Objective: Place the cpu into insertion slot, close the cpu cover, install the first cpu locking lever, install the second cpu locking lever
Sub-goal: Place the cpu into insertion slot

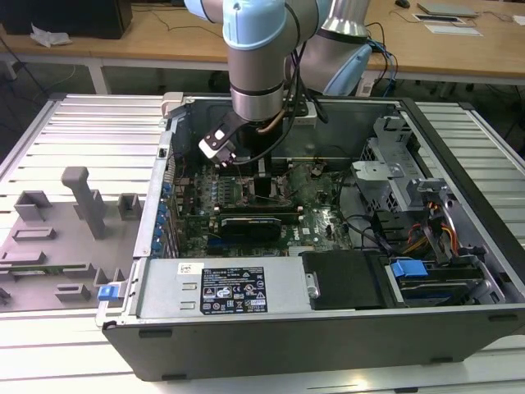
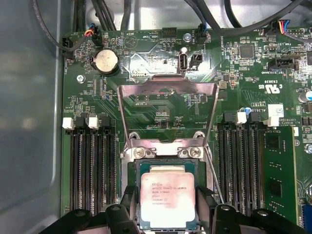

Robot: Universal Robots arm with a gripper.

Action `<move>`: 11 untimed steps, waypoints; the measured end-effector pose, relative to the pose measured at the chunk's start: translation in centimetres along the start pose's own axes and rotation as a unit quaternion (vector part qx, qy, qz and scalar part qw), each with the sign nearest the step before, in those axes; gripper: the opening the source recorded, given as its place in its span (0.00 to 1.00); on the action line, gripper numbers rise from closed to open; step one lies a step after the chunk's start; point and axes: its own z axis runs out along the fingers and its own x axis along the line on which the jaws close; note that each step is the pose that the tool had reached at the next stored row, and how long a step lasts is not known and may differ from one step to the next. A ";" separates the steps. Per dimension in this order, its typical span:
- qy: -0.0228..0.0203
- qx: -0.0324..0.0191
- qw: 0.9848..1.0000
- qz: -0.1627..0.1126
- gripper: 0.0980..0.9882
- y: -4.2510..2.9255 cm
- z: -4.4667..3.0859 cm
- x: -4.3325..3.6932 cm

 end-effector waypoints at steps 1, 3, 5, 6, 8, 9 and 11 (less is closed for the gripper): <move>0.000 0.000 1.000 0.000 0.57 -0.01 0.01 0.00; 0.000 0.000 1.000 0.000 0.57 0.01 -0.17 0.01; 0.000 0.000 1.000 0.000 0.57 0.04 -0.46 0.01; 0.000 0.000 1.000 0.000 0.57 0.07 -0.72 0.02; -0.001 0.000 1.000 0.000 0.57 0.10 -1.04 0.02; -0.001 0.000 1.000 0.000 0.57 0.10 -1.04 0.03; -0.001 0.000 1.000 0.000 0.57 0.10 -1.04 0.03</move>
